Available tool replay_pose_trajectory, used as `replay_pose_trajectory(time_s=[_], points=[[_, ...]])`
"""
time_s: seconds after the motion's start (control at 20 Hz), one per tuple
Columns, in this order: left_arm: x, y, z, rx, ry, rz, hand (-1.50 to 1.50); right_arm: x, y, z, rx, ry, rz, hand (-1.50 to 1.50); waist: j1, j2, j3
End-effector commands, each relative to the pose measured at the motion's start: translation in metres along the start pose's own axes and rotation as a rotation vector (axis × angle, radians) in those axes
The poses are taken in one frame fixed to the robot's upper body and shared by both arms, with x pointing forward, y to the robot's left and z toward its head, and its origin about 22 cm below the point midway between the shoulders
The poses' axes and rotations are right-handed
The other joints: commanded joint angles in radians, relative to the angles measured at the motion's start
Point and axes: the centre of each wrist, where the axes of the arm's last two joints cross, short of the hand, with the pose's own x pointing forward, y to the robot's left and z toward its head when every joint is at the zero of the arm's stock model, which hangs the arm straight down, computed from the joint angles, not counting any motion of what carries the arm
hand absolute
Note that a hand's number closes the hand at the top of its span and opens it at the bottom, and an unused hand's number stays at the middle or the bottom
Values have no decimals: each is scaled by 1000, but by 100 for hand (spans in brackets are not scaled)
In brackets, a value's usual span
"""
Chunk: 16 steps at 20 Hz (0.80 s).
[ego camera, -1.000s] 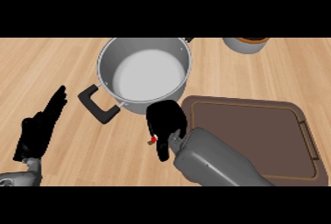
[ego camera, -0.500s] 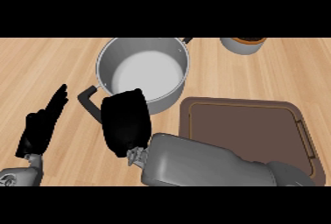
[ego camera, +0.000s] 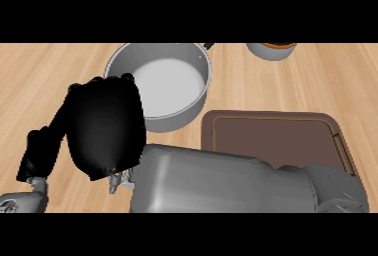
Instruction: Pick the cupcake from the tray and place it in the pot
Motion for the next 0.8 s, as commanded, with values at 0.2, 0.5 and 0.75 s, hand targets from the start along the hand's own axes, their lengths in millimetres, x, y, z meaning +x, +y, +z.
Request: replay_pose_trajectory(time_s=[0.2, 0.5, 0.75], points=[[-8, 2, 1, 14, 19, 2, 0, 4, -10, -32, -145, 139, -187, 150, -25, 11, 0], [0, 8, 6, 33, -10, 14, 0, -6, -18, -67, -164, 170, -221, 150, -24, 11, 1], [0, 7, 18, 18, 2, -7, 0, -25, 2, -85, -155, 174, -184, 150, -29, 12, 2]])
